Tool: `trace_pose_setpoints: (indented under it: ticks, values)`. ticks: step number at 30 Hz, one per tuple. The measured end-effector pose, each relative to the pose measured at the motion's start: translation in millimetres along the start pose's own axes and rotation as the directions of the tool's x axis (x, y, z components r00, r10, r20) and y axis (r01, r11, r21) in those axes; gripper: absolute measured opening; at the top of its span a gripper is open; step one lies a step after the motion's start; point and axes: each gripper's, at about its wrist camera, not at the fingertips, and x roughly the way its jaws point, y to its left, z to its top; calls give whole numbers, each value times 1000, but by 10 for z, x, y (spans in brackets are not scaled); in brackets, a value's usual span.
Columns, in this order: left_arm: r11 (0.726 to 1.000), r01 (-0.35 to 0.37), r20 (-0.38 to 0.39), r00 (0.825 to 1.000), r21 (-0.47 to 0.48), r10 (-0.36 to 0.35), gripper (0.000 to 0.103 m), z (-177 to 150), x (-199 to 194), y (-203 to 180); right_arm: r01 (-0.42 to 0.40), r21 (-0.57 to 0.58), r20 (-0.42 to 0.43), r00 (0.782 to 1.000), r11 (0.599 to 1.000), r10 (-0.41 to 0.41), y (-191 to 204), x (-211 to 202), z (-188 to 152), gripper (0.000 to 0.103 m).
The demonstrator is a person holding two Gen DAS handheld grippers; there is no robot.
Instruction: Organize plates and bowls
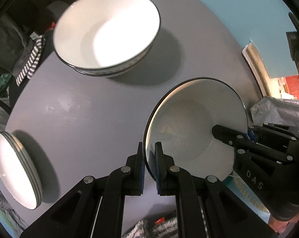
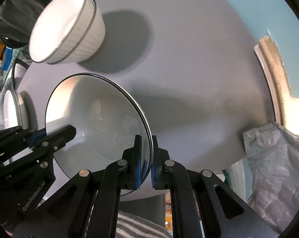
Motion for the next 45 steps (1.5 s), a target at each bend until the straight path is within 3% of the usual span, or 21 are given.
trace_pose_setpoints:
  ticks: [13, 23, 36, 45]
  values:
    - [999, 14, 112, 994, -36, -10, 8, 26, -566, 151, -2, -47, 62, 998, 999, 5, 135, -478, 156, 8]
    - [995, 1, 171, 985, -103, 17, 8, 301, -823, 445, -6, -124, 102, 995, 992, 19, 377, -689, 479, 8]
    - [979, -15, 159, 986, -206, 48, 9, 562, -758, 770, 4, -201, 78, 997, 980, 12, 694, -595, 1044, 8]
    - [971, -32, 114, 992, -237, 61, 10, 656, -618, 867, -14, -220, 29, 999, 975, 21, 737, -457, 1215, 8]
